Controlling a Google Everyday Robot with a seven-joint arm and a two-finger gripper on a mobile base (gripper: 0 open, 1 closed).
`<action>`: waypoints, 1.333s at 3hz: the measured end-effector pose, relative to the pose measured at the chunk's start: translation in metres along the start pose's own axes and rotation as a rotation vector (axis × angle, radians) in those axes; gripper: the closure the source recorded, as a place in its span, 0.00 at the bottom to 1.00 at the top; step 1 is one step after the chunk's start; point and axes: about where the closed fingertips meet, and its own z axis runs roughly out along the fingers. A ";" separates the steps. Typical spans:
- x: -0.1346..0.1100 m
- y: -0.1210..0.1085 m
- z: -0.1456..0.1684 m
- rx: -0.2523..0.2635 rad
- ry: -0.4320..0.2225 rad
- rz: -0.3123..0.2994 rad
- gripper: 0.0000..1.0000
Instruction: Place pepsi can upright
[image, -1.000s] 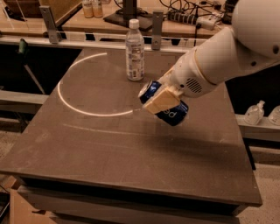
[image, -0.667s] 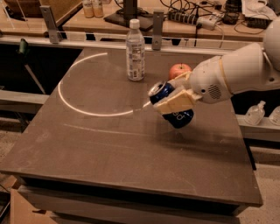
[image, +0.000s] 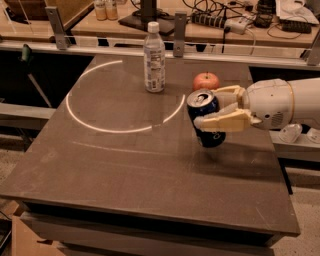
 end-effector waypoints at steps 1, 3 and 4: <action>0.002 0.005 -0.010 -0.009 -0.068 -0.039 1.00; 0.023 0.008 -0.017 -0.029 -0.242 -0.021 0.99; 0.029 0.009 -0.016 -0.046 -0.260 -0.019 0.78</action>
Offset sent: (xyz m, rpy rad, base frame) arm -0.0142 -0.0308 -0.0196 0.2459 -0.0790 0.0464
